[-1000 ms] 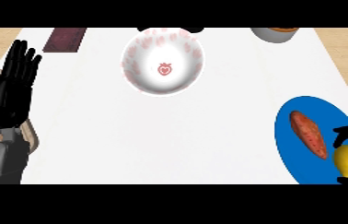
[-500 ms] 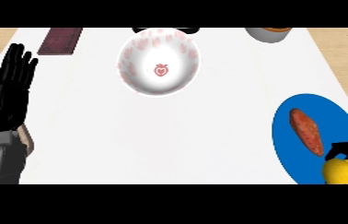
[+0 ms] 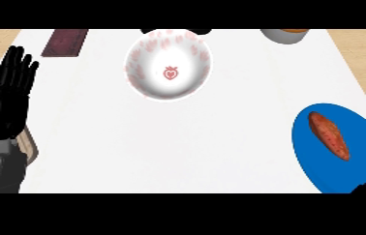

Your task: Pick the lemon from the plate and place it in the bowl

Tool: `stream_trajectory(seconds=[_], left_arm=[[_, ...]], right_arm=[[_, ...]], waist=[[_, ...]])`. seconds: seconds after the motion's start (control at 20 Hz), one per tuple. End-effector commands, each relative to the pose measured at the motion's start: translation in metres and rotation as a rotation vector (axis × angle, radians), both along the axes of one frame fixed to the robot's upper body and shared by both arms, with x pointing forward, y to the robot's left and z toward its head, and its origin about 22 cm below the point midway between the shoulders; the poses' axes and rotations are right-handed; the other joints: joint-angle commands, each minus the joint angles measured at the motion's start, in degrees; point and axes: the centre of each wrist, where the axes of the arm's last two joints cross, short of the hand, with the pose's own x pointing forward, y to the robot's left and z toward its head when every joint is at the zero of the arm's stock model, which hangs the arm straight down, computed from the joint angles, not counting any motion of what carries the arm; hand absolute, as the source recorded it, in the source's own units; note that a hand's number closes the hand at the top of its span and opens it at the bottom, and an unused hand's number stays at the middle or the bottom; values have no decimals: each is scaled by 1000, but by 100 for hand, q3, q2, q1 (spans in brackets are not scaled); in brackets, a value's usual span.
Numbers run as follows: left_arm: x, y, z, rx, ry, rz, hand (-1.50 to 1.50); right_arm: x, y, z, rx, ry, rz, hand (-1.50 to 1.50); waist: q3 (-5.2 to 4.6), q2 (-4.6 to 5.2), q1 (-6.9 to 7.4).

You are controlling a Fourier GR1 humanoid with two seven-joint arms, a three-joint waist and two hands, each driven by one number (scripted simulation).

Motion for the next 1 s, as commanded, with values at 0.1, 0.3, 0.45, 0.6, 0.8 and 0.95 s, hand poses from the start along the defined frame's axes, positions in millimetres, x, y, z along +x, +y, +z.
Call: stream_trajectory(seconds=[0.1,0.3,0.45,0.6,0.8,0.95], left_arm=[[9,-4,-7,-7,15,-9,0],[-4,-12,4,3,-1,-20,0],[3,-11,4,-2,7,-18,0],[10,-13,6,5,5,-23,0],[8,-3,9,3,-2,-28,0],[16,-12,17,1,-2,-48,0]], right_arm=[[-35,32,74,-58,-152,-2,150],[-29,49,97,-5,-341,110,150],[-23,53,111,-38,-411,171,150],[-8,74,119,69,-523,228,150],[8,96,132,185,-597,282,150],[32,122,144,213,-599,313,150]], waist=[[11,23,9],[4,-12,129],[-2,6,112],[-13,12,160],[-5,4,201],[1,29,243]])
